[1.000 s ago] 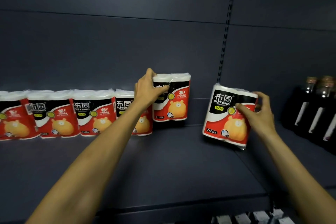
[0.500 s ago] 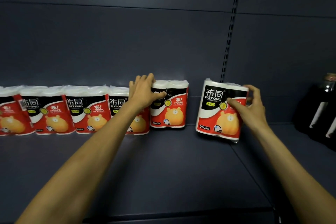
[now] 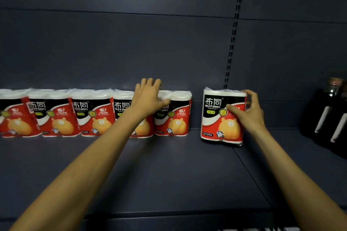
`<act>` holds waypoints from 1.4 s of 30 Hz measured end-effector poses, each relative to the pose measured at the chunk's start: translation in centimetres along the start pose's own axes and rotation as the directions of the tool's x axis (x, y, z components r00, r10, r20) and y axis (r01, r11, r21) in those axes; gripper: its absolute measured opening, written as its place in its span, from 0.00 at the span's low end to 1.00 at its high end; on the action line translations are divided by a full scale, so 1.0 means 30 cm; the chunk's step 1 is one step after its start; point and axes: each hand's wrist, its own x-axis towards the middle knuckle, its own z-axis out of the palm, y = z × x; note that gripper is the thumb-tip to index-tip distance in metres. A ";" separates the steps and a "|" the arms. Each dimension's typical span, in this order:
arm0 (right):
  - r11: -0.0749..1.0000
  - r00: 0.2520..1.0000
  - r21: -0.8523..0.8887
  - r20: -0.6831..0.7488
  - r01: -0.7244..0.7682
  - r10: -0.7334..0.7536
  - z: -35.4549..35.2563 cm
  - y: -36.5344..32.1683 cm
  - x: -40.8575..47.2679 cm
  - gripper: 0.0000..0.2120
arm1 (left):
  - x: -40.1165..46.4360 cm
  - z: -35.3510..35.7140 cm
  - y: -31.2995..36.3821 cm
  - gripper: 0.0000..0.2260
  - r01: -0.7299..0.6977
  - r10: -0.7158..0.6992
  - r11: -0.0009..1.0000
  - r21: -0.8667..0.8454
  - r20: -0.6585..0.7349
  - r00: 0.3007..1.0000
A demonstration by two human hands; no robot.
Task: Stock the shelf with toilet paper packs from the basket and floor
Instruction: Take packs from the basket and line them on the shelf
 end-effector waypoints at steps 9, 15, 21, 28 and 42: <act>0.999 0.999 0.051 0.053 0.000 -0.003 0.105 -0.013 0.048 0.32 | -0.129 -0.046 0.018 0.27 0.207 -0.031 0.917 -0.341 0.454 0.890; 0.998 0.998 0.056 0.064 -0.020 0.017 0.156 0.028 0.065 0.32 | -0.159 -0.041 0.036 0.27 0.239 -0.076 0.916 -0.321 0.446 0.892; 1.000 0.993 -0.014 0.114 -0.026 0.027 0.176 0.074 0.069 0.31 | -0.174 -0.038 0.058 0.29 0.219 -0.096 0.937 -0.271 0.404 0.909; 0.971 0.981 -0.238 0.190 0.014 0.033 0.140 0.041 0.064 0.40 | -0.194 -0.046 0.048 0.30 0.268 -0.137 0.926 -0.265 0.428 0.893; 0.821 0.794 -0.431 0.607 0.375 -0.044 0.320 -0.180 -0.291 0.31 | -0.504 -0.224 -0.149 0.28 0.381 -0.254 0.895 -0.230 0.440 0.861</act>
